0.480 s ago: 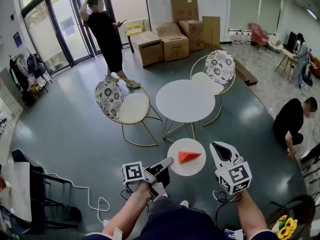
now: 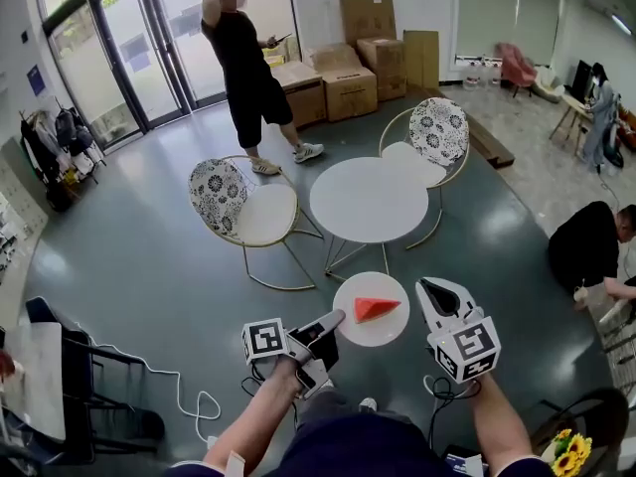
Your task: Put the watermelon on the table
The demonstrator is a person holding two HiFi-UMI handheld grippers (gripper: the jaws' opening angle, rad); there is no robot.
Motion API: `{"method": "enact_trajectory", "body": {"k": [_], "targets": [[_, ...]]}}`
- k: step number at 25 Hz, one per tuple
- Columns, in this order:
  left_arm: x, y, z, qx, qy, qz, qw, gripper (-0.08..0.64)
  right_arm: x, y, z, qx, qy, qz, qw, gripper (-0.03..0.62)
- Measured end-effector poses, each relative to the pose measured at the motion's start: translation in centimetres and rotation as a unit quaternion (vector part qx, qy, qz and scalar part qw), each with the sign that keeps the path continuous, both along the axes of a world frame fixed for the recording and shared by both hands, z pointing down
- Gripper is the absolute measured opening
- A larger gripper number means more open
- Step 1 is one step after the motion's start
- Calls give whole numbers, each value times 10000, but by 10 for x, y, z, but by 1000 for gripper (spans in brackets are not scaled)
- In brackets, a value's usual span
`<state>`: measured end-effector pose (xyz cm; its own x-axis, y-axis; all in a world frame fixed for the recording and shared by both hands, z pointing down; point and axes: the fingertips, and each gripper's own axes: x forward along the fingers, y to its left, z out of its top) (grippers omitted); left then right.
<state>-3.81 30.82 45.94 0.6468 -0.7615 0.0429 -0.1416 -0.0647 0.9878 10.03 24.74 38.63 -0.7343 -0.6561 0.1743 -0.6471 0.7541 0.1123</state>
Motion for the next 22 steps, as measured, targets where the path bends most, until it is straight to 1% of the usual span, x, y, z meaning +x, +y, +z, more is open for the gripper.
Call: {"method": "enact_trajectory", "body": {"k": [2, 6, 10, 13, 15, 22], "targets": [[-2, 0, 3, -42, -61, -1, 10000, 20, 0, -2, 0, 10, -12, 26, 10000, 3], [-1, -7, 2, -19, -34, -38, 10000, 20, 1, -10, -3, 74, -22, 25, 10000, 3], [-1, -16, 6, -24, -79, -23, 10000, 20, 3, -21, 0, 22, -11, 45, 10000, 3], [-5, -26, 6, -26, 35, -46, 10000, 20, -2, -32, 1, 25, 46, 44, 10000, 3], [-9, -35, 11, -75, 62, -91, 9999, 20, -5, -42, 1, 40, 83, 36, 10000, 3], [-22, -87, 8, 42, 149, -64, 9999, 20, -14, -90, 4, 13, 140, 84, 9999, 3]]}}
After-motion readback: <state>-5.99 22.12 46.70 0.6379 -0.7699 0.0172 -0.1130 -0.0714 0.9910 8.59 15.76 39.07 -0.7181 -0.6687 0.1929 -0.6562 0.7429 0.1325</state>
